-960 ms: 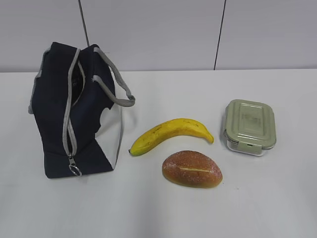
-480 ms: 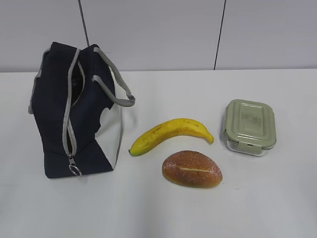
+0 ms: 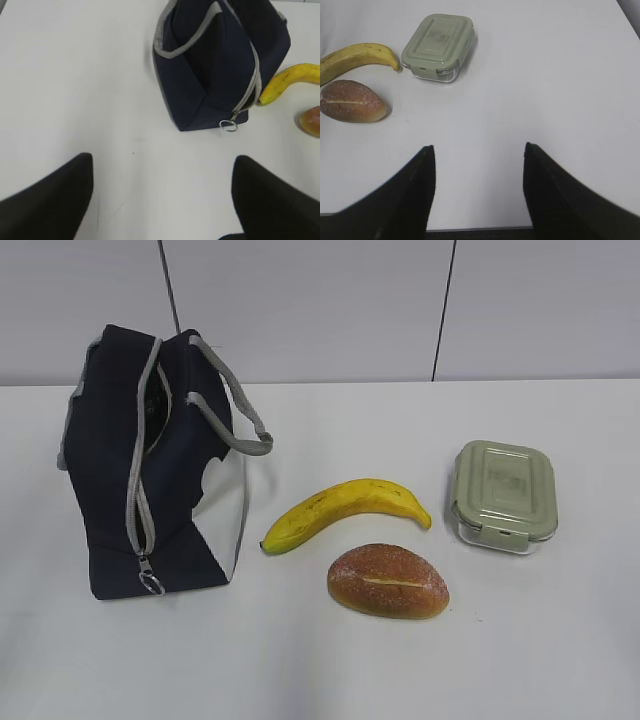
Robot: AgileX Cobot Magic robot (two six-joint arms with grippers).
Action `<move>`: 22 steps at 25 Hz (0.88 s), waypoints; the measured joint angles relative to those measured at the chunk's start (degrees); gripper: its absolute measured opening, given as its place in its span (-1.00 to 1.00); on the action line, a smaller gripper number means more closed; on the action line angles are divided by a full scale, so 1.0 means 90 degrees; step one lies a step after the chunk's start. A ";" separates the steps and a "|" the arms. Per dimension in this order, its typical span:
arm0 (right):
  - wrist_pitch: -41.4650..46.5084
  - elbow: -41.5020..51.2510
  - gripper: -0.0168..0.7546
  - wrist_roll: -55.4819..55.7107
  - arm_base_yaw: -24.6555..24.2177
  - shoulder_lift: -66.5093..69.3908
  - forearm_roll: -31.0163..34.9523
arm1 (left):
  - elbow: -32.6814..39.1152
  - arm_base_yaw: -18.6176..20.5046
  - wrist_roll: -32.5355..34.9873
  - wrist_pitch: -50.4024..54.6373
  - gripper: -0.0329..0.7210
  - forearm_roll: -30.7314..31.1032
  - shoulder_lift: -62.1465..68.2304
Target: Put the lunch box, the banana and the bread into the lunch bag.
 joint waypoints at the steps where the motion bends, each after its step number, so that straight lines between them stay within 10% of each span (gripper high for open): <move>1: 0.0000 0.0000 0.13 0.0000 0.0000 0.0000 0.0000 | -0.0170 0.0000 0.0000 -0.0023 0.57 -0.0075 0.0282; 22: 0.0000 0.0000 0.13 0.0000 0.0000 0.0000 0.0000 | -0.3974 0.0000 0.0035 -0.0266 0.52 -0.1804 0.6755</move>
